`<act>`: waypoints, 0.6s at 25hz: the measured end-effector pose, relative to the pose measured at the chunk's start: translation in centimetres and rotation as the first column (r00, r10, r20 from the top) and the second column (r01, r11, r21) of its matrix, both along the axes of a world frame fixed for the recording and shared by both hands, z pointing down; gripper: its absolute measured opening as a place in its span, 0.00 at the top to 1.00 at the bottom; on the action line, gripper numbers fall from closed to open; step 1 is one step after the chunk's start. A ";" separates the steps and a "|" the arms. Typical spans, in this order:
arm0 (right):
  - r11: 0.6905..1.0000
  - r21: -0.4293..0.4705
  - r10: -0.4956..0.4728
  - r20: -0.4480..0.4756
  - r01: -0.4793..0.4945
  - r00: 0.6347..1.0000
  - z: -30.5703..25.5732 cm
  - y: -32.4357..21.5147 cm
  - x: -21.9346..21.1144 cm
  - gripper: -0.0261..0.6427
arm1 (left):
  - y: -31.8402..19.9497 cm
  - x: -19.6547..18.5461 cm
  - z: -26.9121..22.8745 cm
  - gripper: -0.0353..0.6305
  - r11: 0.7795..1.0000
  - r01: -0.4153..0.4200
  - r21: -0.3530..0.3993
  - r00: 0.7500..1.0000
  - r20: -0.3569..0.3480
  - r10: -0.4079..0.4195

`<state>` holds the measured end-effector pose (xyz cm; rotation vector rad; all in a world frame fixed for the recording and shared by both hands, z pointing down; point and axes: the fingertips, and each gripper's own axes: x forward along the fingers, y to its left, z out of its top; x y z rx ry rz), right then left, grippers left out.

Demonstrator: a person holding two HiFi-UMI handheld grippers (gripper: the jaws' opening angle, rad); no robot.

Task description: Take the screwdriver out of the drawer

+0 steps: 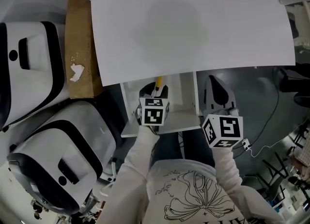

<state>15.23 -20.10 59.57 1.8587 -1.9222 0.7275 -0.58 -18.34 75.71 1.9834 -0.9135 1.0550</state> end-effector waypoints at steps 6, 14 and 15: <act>1.000 -0.022 0.007 0.000 -0.007 1.000 1.2 0.6 0.1 0.96 | -0.2 0.0 4.5 0.68 0.998 0.006 -0.067 1.000 0.031 -0.004; 0.998 -0.053 0.025 -0.001 -0.025 1.000 2.7 1.5 0.8 0.96 | -0.7 -0.3 9.3 0.68 0.993 -0.008 -0.119 0.991 0.130 0.023; 0.998 -0.056 0.027 -0.001 -0.027 1.000 2.9 1.6 0.8 0.96 | -0.7 -0.4 9.7 0.68 0.992 -0.011 -0.125 0.990 0.137 0.028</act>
